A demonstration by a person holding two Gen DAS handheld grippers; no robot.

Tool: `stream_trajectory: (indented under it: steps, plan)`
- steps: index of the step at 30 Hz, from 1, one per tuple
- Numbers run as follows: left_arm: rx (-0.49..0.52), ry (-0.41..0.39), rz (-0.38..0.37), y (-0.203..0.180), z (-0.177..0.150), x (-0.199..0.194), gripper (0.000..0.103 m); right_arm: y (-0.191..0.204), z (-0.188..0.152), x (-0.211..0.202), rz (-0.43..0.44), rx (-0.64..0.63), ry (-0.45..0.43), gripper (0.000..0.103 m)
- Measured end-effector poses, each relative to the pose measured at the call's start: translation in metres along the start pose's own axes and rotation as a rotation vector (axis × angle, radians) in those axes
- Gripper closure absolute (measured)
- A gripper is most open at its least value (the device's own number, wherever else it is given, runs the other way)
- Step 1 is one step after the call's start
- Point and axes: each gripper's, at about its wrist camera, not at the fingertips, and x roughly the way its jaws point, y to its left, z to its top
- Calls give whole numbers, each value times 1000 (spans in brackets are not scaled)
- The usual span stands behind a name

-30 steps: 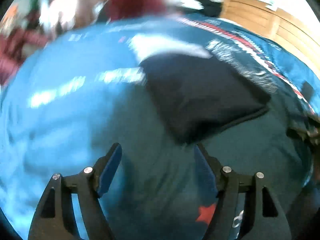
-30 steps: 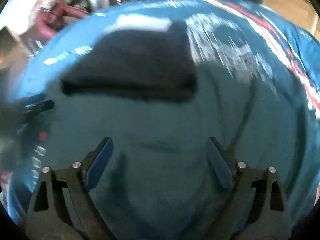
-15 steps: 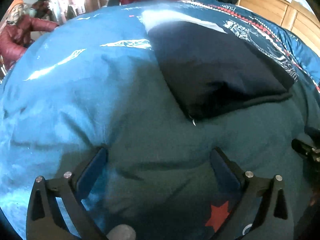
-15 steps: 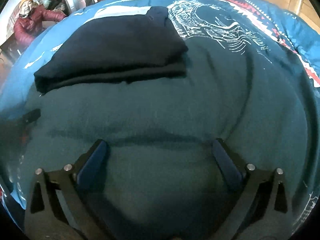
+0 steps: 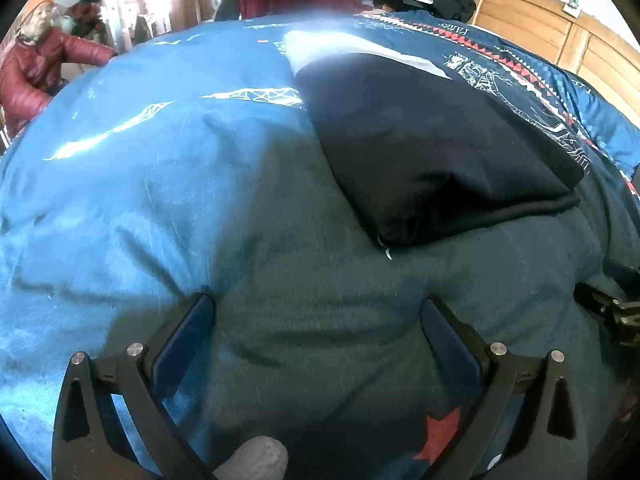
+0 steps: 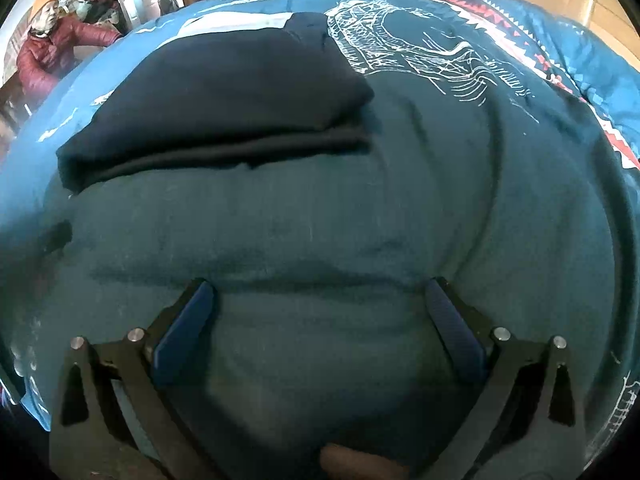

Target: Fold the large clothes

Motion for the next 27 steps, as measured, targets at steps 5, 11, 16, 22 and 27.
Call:
stream_trajectory:
  steps: [5,11,16,22,27]
  plan:
    - [-12,-1,-2,1,5,-4,0,-1,4,-6,1,2,35,0]
    - [-14,-115,1,-15,31,-58,0,3,17,-60,-1,-16,-40,0]
    - [28,-275,55,-51,63,-140,0,9,42,-130,-10,-20,-150,0]
    - [35,-355,32,-76,78,-209,0,17,52,-188,-15,-44,-234,0]
    - [9,-387,7,-84,72,-243,0,24,50,-214,-11,-69,-269,0]
